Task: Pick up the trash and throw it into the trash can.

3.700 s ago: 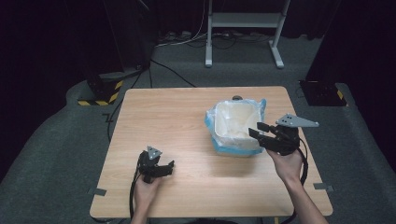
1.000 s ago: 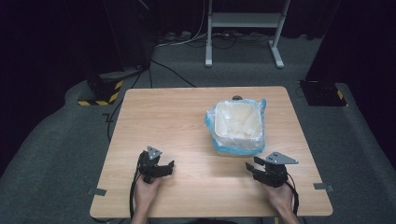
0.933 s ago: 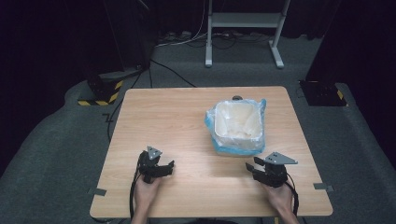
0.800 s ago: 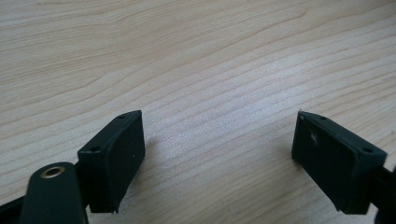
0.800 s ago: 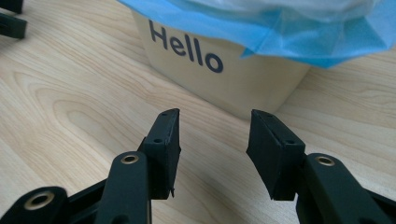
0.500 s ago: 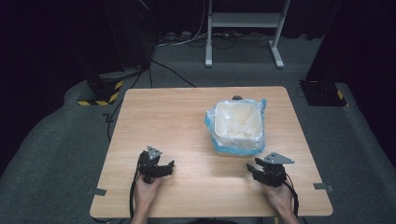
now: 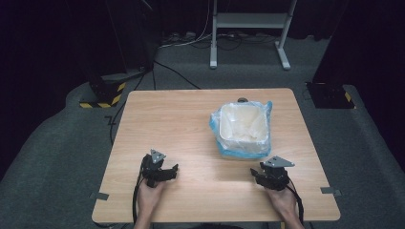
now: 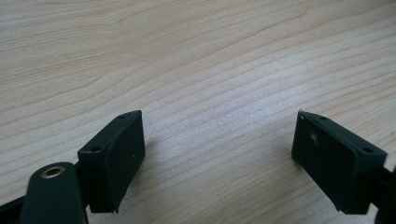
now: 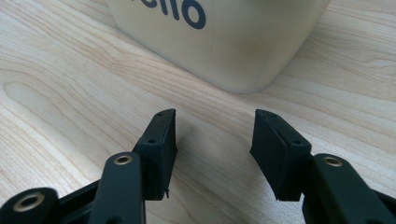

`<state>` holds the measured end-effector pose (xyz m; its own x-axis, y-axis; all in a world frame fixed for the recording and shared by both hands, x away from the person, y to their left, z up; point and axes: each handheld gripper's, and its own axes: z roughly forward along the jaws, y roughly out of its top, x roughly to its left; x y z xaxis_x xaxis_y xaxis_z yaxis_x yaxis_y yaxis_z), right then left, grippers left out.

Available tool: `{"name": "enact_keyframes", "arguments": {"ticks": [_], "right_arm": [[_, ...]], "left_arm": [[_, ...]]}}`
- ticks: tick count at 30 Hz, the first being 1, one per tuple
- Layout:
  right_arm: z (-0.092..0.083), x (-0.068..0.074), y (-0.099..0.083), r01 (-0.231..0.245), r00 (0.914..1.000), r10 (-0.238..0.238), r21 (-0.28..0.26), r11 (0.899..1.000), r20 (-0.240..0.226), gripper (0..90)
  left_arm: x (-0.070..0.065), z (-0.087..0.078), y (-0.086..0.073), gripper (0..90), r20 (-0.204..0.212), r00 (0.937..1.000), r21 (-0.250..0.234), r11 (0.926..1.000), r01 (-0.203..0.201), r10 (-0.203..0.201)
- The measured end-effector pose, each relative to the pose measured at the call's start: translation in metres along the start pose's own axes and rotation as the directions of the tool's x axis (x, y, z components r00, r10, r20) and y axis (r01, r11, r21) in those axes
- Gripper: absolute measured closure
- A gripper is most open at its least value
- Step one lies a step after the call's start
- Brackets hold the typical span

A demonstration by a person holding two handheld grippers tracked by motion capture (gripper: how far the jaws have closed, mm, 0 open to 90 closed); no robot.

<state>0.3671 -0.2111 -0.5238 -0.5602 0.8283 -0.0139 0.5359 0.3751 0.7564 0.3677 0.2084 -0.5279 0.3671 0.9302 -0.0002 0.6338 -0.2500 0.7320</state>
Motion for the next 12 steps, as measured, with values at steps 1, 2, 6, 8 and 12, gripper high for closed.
{"name": "enact_keyframes", "arguments": {"ticks": [1,2,6,8,12], "right_arm": [[0.0002,0.0003,0.0001,0.0,1.0,0.0,0.0,1.0,-0.001,47.2],[0.0004,0.0007,0.0,0.004,1.0,-0.004,0.0,1.0,-0.002,47.0],[0.0004,0.0007,0.0001,0.008,1.0,-0.008,0.002,1.0,-0.006,45.8],[0.0004,0.0007,0.0001,0.008,1.0,-0.008,0.002,1.0,-0.006,45.8],[0.0004,0.0007,0.0001,0.007,1.0,-0.007,0.002,1.0,-0.006,45.8]], "left_arm": [[0.0,0.0,0.0,17.1,0.0,1.0,0.0,1.0,0.0,0.0],[0.0,0.0,0.0,17.1,0.0,1.0,0.0,1.0,0.0,0.0],[-0.0001,0.0,0.0,17.1,0.0,1.0,0.0,1.0,0.001,-0.001],[-0.0001,0.0,0.0,17.1,0.0,1.0,0.0,1.0,0.001,-0.001],[-0.0001,0.0,0.0,17.1,-0.001,1.0,0.0,1.0,0.001,-0.001]]}}
